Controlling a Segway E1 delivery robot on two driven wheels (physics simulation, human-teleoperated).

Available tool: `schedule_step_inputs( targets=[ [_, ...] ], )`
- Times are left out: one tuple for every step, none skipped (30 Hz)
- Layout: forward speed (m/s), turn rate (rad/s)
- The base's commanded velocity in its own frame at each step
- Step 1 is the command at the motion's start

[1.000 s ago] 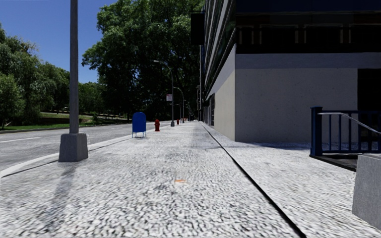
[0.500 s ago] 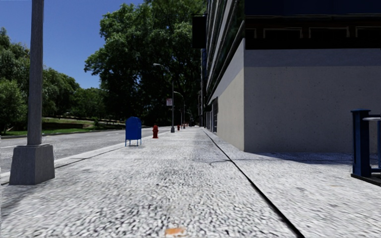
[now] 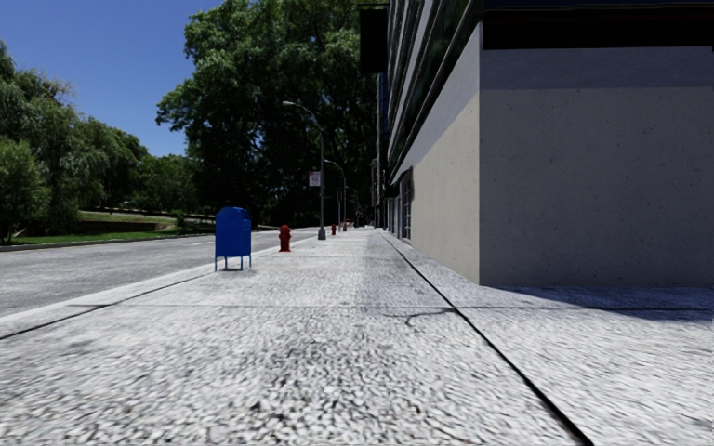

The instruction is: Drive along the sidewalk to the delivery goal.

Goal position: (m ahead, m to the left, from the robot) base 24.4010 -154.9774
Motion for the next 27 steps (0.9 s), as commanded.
schedule_step_inputs(
  targets=[
    [2.0, 0.0],
    [2.0, 0.0],
    [2.0, 0.0],
    [2.0, 0.0],
    [2.0, 0.0],
    [2.0, 0.0],
    [2.0, 0.0],
    [2.0, 0.0],
    [2.0, 0.0],
    [2.0, 0.0],
    [2.0, 0.0],
    [2.0, 0.0],
    [2.0, 0.0],
    [2.0, 0.0],
    [2.0, 0.0],
    [2.0, 0.0],
    [2.0, 0.0],
    [2.0, 0.0],
    [2.0, 0.0],
    [2.0, 0.0],
    [2.0, 0.0],
    [2.0, 0.0],
    [2.0, 0.0],
    [2.0, 0.0],
    [2.0, 0.0],
    [2.0, 0.0],
    [2.0, 0.0]
  ],
)
